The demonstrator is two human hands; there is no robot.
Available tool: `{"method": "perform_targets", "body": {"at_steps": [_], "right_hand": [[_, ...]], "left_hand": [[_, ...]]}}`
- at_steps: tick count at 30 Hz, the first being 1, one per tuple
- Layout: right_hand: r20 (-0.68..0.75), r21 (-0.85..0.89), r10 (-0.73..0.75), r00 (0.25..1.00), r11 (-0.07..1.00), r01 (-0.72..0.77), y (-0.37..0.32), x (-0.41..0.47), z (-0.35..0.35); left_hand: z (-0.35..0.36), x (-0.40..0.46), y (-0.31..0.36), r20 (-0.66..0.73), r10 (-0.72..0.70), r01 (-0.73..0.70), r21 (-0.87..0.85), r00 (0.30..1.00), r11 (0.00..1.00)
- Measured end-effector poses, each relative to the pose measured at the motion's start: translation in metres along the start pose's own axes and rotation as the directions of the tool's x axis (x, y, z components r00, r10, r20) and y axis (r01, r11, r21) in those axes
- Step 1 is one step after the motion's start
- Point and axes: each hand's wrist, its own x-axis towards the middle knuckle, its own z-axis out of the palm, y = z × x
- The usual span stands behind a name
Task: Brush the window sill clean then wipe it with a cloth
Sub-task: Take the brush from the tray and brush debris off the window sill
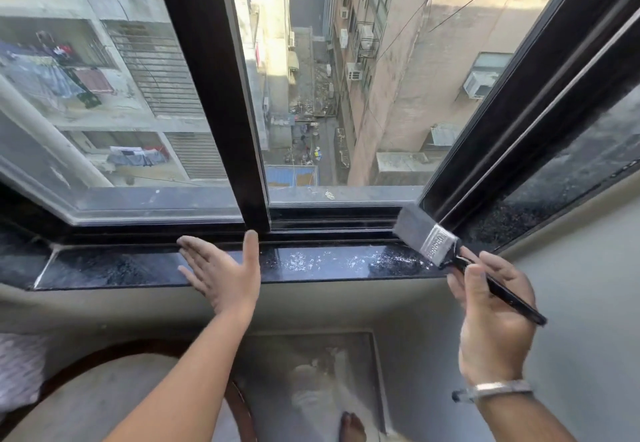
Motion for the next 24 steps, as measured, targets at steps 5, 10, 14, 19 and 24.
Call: {"method": "perform_targets", "body": {"at_steps": [5, 10, 14, 19, 24], "right_hand": [[0.166, 0.216, 0.628, 0.760, 0.729, -0.649, 0.003, -0.047, 0.064], [0.464, 0.068, 0.691, 0.555, 0.596, -0.800, 0.019, -0.090, 0.159], [0.553, -0.143, 0.648, 0.524, 0.693, -0.707, 0.043, -0.108, 0.223], [0.723, -0.585, 0.366, 0.586, 0.776, 0.237, 0.078, -0.108, 0.271], [0.802, -0.596, 0.242, 0.546, 0.372, 0.711, 0.089, -0.119, 0.290]], "left_hand": [[-0.043, -0.017, -0.017, 0.224, 0.800, -0.812, -0.052, 0.557, 0.581], [-0.110, 0.045, -0.037, 0.491, 0.772, -0.882, -0.017, 0.403, 0.472], [-0.165, 0.098, -0.069, 0.484, 0.706, -0.836, 0.108, 0.517, 0.539], [-0.188, 0.143, -0.109, 0.490, 0.546, -0.725, 0.339, 0.680, 0.599], [-0.167, 0.143, -0.133, 0.345, 0.519, -0.624, 0.439, 0.782, 0.647]]}}
